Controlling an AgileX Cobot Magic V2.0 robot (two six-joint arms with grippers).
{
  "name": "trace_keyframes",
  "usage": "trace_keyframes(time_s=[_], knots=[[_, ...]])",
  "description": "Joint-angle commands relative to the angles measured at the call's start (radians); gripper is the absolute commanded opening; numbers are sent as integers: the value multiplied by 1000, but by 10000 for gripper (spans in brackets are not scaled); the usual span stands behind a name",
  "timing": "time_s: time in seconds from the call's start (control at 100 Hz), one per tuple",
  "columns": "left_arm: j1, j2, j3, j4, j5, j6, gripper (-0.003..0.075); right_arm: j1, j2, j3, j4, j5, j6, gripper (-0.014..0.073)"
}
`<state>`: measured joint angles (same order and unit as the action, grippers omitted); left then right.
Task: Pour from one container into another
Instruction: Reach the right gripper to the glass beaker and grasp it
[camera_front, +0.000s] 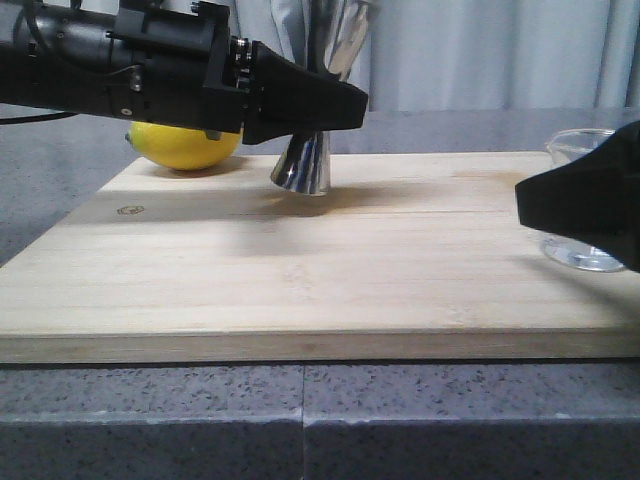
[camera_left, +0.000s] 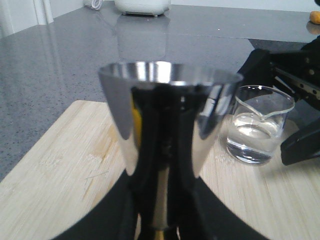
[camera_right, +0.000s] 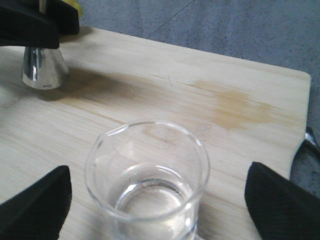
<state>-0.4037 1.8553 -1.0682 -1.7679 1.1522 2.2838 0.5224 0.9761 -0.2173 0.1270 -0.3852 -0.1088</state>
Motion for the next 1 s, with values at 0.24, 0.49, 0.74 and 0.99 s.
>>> trace_keyframes(time_s=[0.24, 0.49, 0.74, 0.99], knots=[[-10, -45, -28, -83, 108, -4, -19, 23, 148, -21, -24, -269, -10, 638], [-10, -45, -28, -83, 108, -4, -19, 23, 178, -21, -24, -297, -8, 638], [-10, -45, -28, -83, 108, -4, -19, 23, 178, -21, -22, -289, -2, 636], [-10, -45, -28, -83, 108, -4, -19, 23, 178, -21, -22, -263, 13, 636]])
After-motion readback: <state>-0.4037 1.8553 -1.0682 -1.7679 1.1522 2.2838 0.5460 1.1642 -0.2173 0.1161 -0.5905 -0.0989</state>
